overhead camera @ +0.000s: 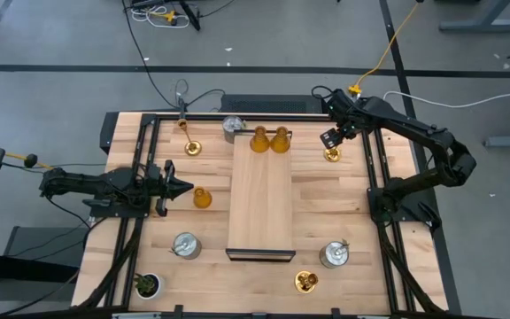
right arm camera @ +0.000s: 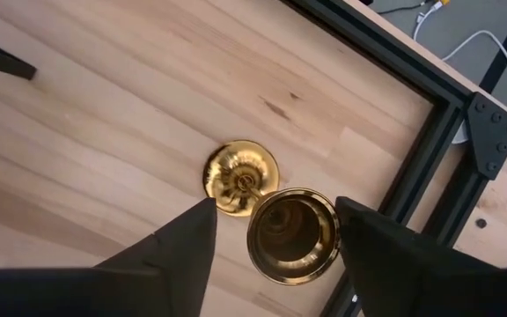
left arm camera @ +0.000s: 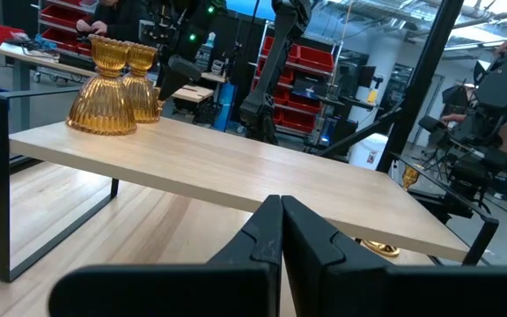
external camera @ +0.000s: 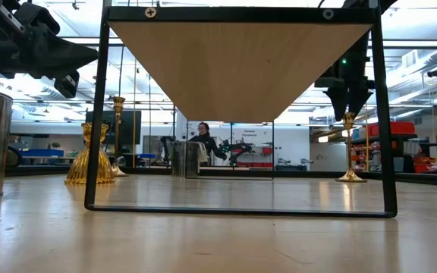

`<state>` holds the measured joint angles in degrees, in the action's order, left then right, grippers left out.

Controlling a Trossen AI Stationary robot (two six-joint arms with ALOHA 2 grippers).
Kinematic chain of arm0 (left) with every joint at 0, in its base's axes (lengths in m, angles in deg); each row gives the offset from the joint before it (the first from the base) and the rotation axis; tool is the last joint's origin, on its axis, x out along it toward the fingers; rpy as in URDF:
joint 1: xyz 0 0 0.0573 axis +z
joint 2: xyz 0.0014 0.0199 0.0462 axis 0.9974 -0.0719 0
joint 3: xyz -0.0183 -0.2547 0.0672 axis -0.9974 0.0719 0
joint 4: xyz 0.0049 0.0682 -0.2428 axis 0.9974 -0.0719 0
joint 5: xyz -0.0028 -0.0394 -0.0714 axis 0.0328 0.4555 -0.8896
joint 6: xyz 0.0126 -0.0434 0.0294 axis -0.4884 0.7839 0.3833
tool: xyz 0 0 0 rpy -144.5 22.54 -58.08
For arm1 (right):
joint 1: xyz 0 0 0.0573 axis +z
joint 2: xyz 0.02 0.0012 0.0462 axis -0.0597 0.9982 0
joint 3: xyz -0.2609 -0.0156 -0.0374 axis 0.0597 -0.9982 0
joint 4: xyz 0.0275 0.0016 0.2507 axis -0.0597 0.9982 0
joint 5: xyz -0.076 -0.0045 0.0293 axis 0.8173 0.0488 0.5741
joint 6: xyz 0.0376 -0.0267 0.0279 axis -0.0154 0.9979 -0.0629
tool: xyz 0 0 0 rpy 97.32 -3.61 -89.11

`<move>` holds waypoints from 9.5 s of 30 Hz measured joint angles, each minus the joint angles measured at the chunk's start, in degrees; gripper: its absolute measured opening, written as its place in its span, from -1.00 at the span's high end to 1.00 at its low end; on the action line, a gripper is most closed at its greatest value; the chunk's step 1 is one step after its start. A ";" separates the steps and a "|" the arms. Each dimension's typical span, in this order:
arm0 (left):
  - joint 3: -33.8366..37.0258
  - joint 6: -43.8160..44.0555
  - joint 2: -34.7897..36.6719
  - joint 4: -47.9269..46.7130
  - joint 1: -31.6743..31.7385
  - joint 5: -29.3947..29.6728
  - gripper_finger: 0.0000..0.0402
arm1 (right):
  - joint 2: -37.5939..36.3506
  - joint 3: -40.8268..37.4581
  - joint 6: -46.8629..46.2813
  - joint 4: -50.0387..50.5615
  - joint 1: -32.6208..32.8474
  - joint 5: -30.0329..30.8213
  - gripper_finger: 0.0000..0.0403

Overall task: Pick & Place candle stick holders
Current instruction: Put the top right candle holder on the shelf

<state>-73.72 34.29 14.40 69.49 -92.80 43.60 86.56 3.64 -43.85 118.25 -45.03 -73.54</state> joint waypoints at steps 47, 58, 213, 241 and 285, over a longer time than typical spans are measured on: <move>-0.01 0.00 0.01 0.00 -0.01 -0.01 0.95 | -0.09 4.60 1.17 7.34 0.04 -1.83 0.28; 0.00 0.00 0.00 0.00 0.00 -0.01 0.95 | -0.09 11.20 5.63 14.64 0.07 -4.28 0.28; -0.01 0.00 0.02 0.00 -0.01 0.00 0.95 | 22.73 57.26 27.08 21.91 40.59 -5.46 0.30; 0.00 -0.01 0.02 0.00 0.00 0.00 0.95 | 22.95 58.53 27.52 11.57 40.58 -5.46 0.30; -0.01 0.01 0.00 0.00 0.00 0.00 0.95 | 25.53 58.53 25.55 16.52 37.41 -0.94 0.30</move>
<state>-73.73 34.30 14.40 69.49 -92.80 43.60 112.09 62.17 -18.30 134.76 -7.61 -74.48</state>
